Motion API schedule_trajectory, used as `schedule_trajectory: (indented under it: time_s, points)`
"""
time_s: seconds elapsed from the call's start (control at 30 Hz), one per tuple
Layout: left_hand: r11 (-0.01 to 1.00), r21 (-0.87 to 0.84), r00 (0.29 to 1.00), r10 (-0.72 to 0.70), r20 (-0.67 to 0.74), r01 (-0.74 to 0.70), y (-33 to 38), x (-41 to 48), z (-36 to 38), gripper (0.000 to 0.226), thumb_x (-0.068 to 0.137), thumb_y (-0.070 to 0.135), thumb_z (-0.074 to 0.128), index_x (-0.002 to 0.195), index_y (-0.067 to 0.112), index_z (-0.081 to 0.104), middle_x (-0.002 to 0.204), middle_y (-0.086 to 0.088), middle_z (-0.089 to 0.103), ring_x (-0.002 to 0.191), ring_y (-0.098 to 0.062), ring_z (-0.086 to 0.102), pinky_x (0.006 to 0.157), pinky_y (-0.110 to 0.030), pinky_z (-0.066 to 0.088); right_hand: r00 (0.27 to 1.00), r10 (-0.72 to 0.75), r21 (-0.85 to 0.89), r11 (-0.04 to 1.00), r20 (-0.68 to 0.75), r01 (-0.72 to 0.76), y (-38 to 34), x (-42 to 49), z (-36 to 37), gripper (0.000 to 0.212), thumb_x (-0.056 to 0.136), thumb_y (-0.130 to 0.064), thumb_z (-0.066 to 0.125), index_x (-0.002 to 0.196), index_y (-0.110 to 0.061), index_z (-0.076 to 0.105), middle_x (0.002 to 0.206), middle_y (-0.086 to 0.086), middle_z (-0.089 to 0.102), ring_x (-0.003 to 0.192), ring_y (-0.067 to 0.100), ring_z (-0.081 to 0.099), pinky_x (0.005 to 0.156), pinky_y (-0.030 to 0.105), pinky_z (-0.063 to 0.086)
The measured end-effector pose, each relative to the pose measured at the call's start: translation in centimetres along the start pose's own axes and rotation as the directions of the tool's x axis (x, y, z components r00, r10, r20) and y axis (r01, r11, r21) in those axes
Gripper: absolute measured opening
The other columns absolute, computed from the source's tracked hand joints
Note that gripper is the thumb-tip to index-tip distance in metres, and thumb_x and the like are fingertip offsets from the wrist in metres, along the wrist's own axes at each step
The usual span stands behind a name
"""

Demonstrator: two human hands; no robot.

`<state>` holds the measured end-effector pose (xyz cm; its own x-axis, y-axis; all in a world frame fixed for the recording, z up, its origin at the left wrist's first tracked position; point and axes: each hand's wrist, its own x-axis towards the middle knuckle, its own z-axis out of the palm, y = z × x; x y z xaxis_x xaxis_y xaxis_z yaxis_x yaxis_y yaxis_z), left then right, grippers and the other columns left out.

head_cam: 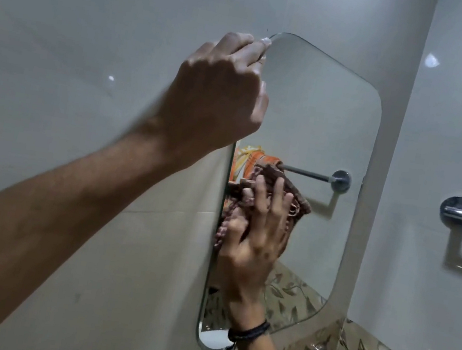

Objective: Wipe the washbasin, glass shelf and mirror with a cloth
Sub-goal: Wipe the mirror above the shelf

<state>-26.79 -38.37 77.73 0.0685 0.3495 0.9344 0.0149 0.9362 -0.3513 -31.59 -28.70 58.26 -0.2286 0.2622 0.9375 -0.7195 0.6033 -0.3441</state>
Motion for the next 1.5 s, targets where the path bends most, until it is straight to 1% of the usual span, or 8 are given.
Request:
schedule_trajectory:
  time_s: [0.3, 0.43, 0.67, 0.87, 1.0, 1.13, 1.3, 1.5]
  points:
    - [0.999, -0.037, 1.000, -0.007, -0.004, 0.007, 0.0, -0.1, 0.1, 0.045, 0.090, 0.025, 0.047, 0.124, 0.005, 0.069, 0.133, 0.000, 0.065, 0.124, -0.020, 0.058, 0.088, -0.040, 0.055, 0.811, -0.556, -0.028, 0.822, 0.186, 0.569, 4.8, -1.8, -1.8, 0.050, 0.098, -0.040, 0.052, 0.147, -0.031, 0.046, 0.158, 0.006, 0.039, 0.149, 0.034, 0.031, 0.105, 0.067, 0.037]
    - [0.999, -0.032, 1.000, -0.007, 0.024, 0.007, 0.0, 0.0, -0.1, 0.048, 0.091, 0.027, 0.044, 0.127, 0.005, 0.067, 0.136, 0.000, 0.064, 0.126, -0.020, 0.056, 0.090, -0.043, 0.053, 0.779, -0.602, -0.016, 0.790, 0.177, 0.613, 9.2, 0.9, -2.6, 0.047, 0.101, -0.039, 0.047, 0.147, -0.025, 0.046, 0.157, 0.010, 0.038, 0.148, 0.037, 0.032, 0.111, 0.065, 0.033]
    - [1.000, -0.010, 0.999, -0.002, 0.047, 0.003, 0.2, 0.0, -0.3, 0.048, 0.092, 0.029, 0.042, 0.128, 0.007, 0.066, 0.139, 0.003, 0.061, 0.128, -0.019, 0.053, 0.092, -0.040, 0.050, 0.991, 0.120, 0.022, 0.993, -0.063, -0.119, 17.8, 3.3, -3.2, 0.055, 0.100, -0.036, 0.034, 0.152, -0.021, 0.041, 0.164, 0.000, 0.029, 0.154, 0.019, 0.017, 0.122, 0.052, 0.021]
    - [1.000, -0.003, 0.999, 0.001, 0.048, -0.001, 0.2, 0.1, -0.5, 0.048, 0.093, 0.029, 0.041, 0.127, 0.005, 0.066, 0.138, 0.001, 0.062, 0.126, -0.020, 0.054, 0.090, -0.041, 0.049, 0.691, 0.684, 0.153, 0.728, -0.236, -0.668, 16.2, 1.0, -2.5, 0.057, 0.095, -0.048, 0.034, 0.149, -0.033, 0.043, 0.160, 0.000, 0.037, 0.148, 0.019, 0.030, 0.123, 0.039, 0.020]
    - [1.000, 0.008, 0.999, -0.008, 0.044, 0.007, 0.1, 0.1, -0.4, 0.047, 0.093, 0.030, 0.041, 0.126, 0.007, 0.067, 0.138, 0.002, 0.062, 0.125, -0.019, 0.054, 0.089, -0.040, 0.049, 0.553, 0.806, 0.185, 0.588, -0.209, -0.787, 13.8, -0.5, -2.1, 0.066, 0.090, -0.054, 0.030, 0.152, -0.032, 0.039, 0.160, 0.002, 0.035, 0.147, 0.023, 0.032, 0.121, 0.043, 0.022]
    - [1.000, 0.011, 0.999, -0.016, 0.031, 0.015, 0.2, -0.1, -0.2, 0.045, 0.092, 0.028, 0.043, 0.124, 0.007, 0.068, 0.137, 0.002, 0.063, 0.123, -0.020, 0.055, 0.087, -0.040, 0.049, 0.722, 0.668, 0.141, 0.744, -0.179, -0.653, 10.2, -1.7, -1.4, 0.061, 0.093, -0.059, 0.025, 0.151, -0.044, 0.033, 0.165, -0.006, 0.024, 0.151, 0.015, 0.021, 0.121, 0.051, 0.022]
    - [1.000, -0.001, 0.998, -0.010, 0.057, 0.010, 0.3, -0.1, -0.6, 0.047, 0.093, 0.029, 0.042, 0.125, 0.005, 0.067, 0.139, 0.000, 0.062, 0.125, -0.021, 0.054, 0.089, -0.041, 0.049, 0.989, 0.150, -0.008, 0.989, -0.013, -0.150, 2.6, -4.2, -0.5, 0.058, 0.098, -0.042, 0.034, 0.155, -0.035, 0.029, 0.167, -0.005, 0.018, 0.155, 0.019, 0.013, 0.122, 0.055, 0.018]
    - [1.000, -0.017, 0.997, -0.024, 0.070, 0.026, 0.1, -0.1, -0.7, 0.050, 0.093, 0.030, 0.040, 0.129, 0.006, 0.065, 0.142, 0.001, 0.059, 0.129, -0.019, 0.051, 0.095, -0.041, 0.049, 0.940, -0.307, -0.060, 0.946, 0.146, 0.318, 1.2, -7.7, -1.0, 0.046, 0.105, -0.040, 0.038, 0.149, -0.031, 0.044, 0.162, 0.006, 0.033, 0.151, 0.034, 0.025, 0.108, 0.063, 0.036]
